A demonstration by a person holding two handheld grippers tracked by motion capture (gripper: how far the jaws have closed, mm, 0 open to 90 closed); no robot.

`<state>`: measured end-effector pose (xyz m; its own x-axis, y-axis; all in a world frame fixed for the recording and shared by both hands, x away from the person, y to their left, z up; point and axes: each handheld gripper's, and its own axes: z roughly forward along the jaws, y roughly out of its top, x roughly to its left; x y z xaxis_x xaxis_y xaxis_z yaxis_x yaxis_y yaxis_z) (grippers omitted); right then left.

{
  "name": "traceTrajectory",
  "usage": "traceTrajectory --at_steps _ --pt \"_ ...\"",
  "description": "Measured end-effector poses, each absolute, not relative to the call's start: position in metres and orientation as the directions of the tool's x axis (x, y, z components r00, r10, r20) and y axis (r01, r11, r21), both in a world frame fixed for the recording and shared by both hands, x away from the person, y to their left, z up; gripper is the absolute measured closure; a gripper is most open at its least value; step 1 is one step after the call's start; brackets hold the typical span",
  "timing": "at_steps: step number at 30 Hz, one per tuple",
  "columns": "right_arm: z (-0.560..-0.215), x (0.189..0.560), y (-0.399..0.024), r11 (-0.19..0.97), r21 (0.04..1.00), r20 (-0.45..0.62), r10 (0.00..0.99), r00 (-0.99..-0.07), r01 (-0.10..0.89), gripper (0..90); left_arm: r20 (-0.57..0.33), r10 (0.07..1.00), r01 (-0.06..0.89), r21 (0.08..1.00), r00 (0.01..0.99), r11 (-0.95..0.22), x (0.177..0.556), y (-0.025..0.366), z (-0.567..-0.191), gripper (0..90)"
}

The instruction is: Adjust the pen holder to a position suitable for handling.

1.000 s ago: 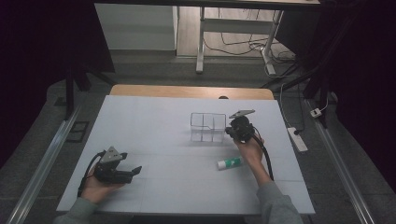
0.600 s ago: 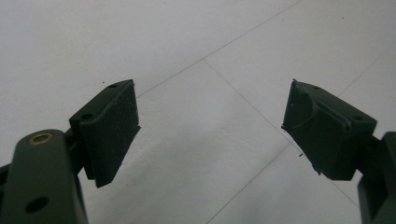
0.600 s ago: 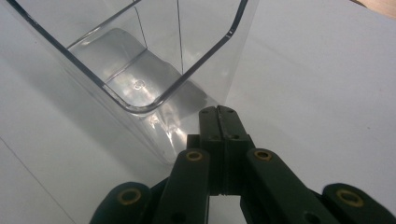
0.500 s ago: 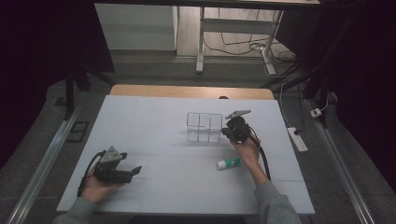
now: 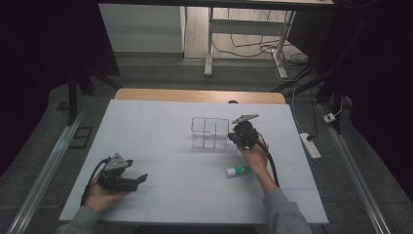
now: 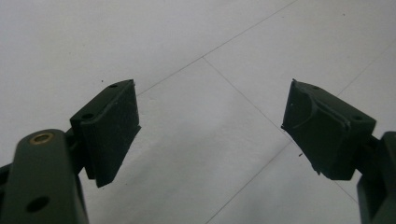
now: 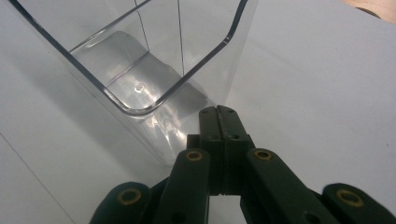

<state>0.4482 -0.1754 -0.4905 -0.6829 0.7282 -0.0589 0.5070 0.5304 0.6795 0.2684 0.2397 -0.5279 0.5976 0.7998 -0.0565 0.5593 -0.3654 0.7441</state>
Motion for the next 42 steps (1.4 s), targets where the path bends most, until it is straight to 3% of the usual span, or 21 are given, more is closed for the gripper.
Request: traceTrajectory --at_steps 24,41,42 --pt "-0.493 0.453 -0.148 0.541 0.687 -0.055 0.704 -0.709 0.484 89.2 -0.053 0.798 0.563 0.737 0.600 -0.374 0.269 0.239 -0.529 18.3" --pt "-0.475 0.444 -0.168 0.520 0.721 -0.035 0.687 -0.725 0.458 89.0 -0.049 0.801 0.563 0.737 0.596 -0.374 0.269 0.240 -0.530 18.3" --pt "-0.474 0.443 -0.170 0.518 0.726 -0.027 0.679 -0.734 0.452 85.6 -0.048 0.802 0.563 0.737 0.595 -0.374 0.269 0.240 -0.530 18.3"
